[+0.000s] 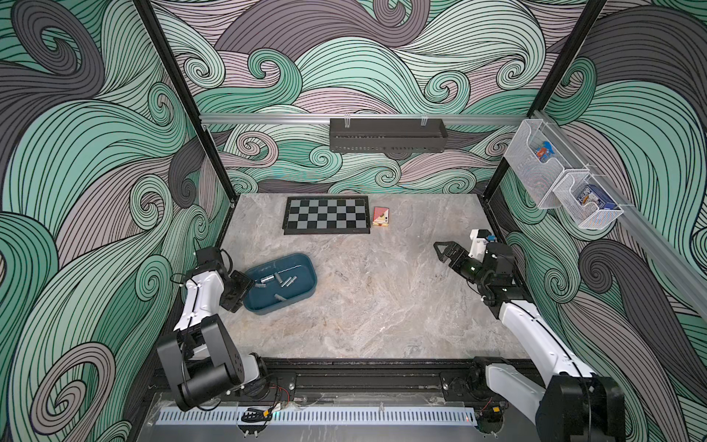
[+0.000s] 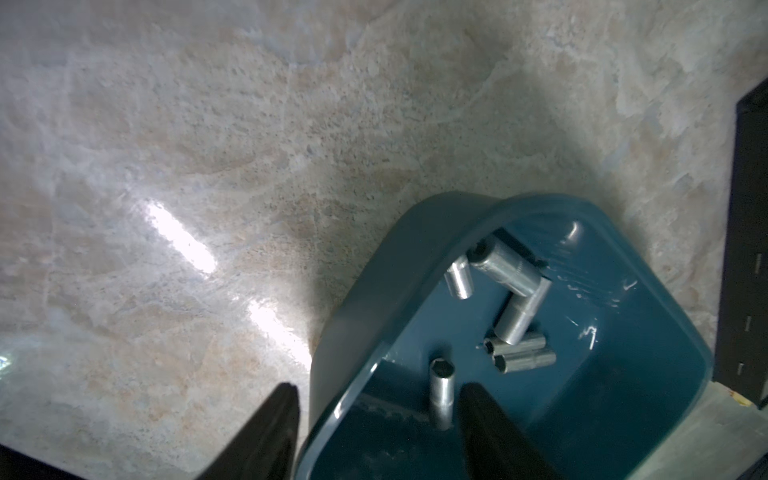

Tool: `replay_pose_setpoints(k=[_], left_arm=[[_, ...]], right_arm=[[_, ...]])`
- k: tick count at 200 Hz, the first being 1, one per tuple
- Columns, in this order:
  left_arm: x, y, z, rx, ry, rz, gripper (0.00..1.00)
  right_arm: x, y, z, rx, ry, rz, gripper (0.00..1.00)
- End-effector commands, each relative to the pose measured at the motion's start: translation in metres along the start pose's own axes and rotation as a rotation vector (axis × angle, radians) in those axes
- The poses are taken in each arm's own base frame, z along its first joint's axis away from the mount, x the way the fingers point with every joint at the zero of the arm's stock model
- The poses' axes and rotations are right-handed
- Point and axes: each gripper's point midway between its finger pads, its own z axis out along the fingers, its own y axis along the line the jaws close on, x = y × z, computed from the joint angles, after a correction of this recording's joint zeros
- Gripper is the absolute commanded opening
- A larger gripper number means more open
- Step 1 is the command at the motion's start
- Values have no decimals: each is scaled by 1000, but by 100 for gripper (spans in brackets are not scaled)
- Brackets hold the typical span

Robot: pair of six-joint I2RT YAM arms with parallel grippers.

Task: Take out the socket from the storage box
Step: Move the storage box to the center of the board.

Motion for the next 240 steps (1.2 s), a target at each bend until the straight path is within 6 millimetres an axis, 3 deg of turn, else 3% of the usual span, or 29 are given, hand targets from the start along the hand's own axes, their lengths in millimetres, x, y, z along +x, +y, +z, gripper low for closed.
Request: replay_pose_setpoints(k=[1, 42, 69, 83, 143, 157, 240], left_arm=[[-6, -21, -4, 18, 32, 105, 53], [0, -27, 14, 26, 99, 170, 49], [11, -42, 30, 41, 161, 237, 45], [18, -53, 34, 47, 185, 289, 37], [48, -105, 32, 31, 170, 637, 25], [59, -115, 36, 31, 189, 692, 17], [99, -147, 63, 31, 294, 840, 13]], right_arm=[[1, 2, 2, -24, 15, 19, 98], [0, -1, 3, -29, 22, 46, 98], [2, -1, 3, -32, 25, 50, 98], [2, -1, 2, -33, 25, 47, 98], [3, -10, 6, -8, 37, 63, 98], [4, -10, 6, -12, 46, 69, 98], [9, -4, 2, -13, 88, 69, 98]])
